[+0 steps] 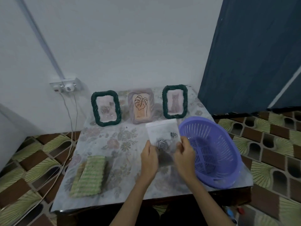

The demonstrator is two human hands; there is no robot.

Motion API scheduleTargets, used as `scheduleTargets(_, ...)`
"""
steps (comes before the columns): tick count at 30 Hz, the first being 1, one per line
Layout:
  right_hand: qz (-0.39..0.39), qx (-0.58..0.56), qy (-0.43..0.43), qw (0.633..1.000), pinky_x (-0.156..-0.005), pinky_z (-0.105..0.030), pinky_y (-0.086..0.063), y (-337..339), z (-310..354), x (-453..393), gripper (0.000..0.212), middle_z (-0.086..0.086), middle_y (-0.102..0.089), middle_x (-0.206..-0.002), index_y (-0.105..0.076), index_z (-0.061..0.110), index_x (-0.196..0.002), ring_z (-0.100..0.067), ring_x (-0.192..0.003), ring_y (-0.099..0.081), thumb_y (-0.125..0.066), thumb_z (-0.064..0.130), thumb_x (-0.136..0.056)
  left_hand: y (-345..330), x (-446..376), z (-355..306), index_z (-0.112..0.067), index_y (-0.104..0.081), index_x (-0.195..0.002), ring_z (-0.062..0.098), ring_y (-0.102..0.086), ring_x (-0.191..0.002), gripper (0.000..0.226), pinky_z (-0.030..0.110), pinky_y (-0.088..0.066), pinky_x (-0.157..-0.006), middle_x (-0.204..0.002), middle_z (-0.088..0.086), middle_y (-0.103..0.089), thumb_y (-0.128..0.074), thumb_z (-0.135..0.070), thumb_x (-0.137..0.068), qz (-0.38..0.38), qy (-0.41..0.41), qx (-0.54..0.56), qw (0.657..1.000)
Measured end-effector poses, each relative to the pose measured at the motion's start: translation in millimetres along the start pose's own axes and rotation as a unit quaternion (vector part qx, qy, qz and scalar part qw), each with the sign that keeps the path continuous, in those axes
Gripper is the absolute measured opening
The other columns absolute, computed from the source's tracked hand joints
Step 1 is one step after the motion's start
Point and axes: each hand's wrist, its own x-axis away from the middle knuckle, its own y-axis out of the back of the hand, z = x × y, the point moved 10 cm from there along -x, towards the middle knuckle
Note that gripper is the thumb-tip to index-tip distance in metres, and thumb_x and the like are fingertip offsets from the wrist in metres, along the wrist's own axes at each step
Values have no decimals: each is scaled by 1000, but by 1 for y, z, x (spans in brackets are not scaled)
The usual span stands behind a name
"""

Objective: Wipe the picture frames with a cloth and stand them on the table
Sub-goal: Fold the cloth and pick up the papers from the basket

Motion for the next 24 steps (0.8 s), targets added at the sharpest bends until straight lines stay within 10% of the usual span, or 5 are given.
scheduleTargets(7, -114, 2, -71, 991, -56, -32, -33, 118, -46, -57, 19, -7, -55, -79, -55, 7, -98, -22, -66, -48, -36, 5, -95, -78, -1, 3, 0, -51, -122, 25, -55, -104, 32, 27, -40, -80, -113, 12, -57, -45, -16, -94, 135, 94, -182, 969)
scheduleTargets(10, -117, 35, -100, 988, -62, -30, -32, 140, -67, -66, 21, -12, -55, -89, -55, 1, -100, -24, -76, -48, -36, -1, -92, -102, 5, 7, -3, -56, -86, 24, -58, -78, 12, 25, -44, -64, -85, 13, -61, -47, -9, -90, 187, 88, -231, 951)
scheduleTargets(13, -79, 68, -122, 987, -62, -37, -34, 136, -86, -71, 19, -14, -52, -84, -54, -3, -95, -27, -75, -47, -35, -4, -89, -111, 8, 10, -6, -51, -76, 19, -50, -61, 14, 25, -45, -56, -71, 10, -55, -45, -6, -89, 198, 77, -227, 951)
scheduleTargets(24, 119, 146, -206, 960, -57, -31, -28, 78, -153, -73, 29, -4, -38, -61, -35, 9, -61, -25, -63, -39, -42, -5, -86, -107, 28, 18, -15, -53, -101, 37, -65, -89, 12, 49, -54, -77, -94, 20, -67, -41, -14, -97, 202, 95, -206, 953)
